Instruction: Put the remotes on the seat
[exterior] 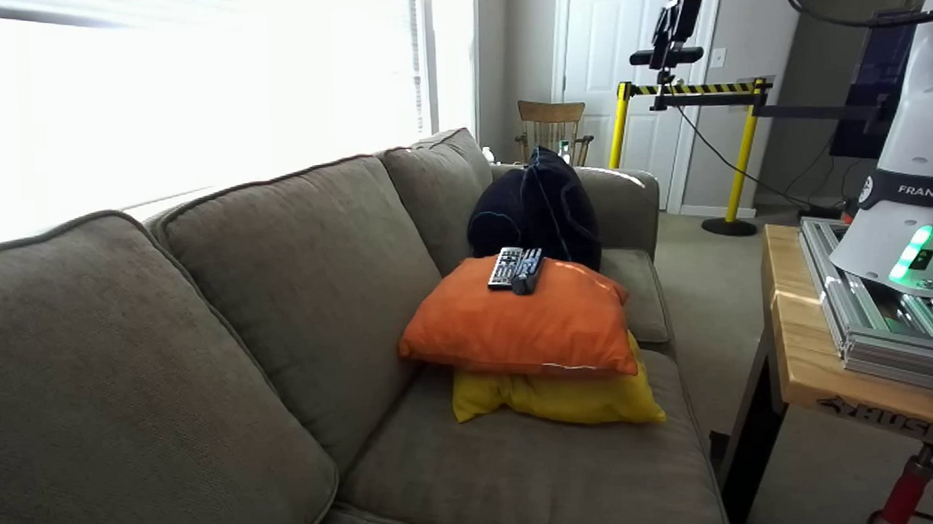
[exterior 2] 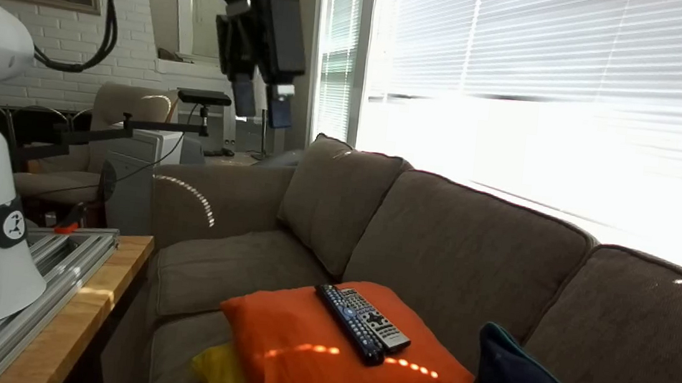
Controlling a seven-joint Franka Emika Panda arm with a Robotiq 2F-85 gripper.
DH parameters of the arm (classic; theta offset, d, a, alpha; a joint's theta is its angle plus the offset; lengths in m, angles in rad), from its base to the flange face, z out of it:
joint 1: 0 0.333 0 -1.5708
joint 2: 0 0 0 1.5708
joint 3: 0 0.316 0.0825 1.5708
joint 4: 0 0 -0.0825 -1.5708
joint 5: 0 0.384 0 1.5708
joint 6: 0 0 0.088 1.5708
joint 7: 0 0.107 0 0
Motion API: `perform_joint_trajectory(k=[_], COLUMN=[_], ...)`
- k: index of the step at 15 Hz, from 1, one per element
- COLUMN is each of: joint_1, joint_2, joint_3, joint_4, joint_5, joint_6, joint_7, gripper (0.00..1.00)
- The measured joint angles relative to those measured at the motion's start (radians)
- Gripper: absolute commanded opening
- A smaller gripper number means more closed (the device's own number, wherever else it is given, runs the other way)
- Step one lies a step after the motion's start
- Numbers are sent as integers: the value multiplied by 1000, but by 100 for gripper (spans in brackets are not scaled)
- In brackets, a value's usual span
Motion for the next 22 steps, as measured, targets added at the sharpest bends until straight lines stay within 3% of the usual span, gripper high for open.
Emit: perform_joint_trajectory(k=[2,5,7,9,11,19,22], joint_1=[26,16,15,35,47,38,25], joint_2=[72,200,277,336,351,351,378], joint_3=[22,75,101,112,116,122,149], joint_4=[5,27,43,59,76,75,73], joint_5=[0,6,20,80,118,118,118], joint_6=[78,149,151,104,65,65,146], joint_7=[-11,120,206,185,135,135,281], gripper=[100,100,100,100,100,100,100])
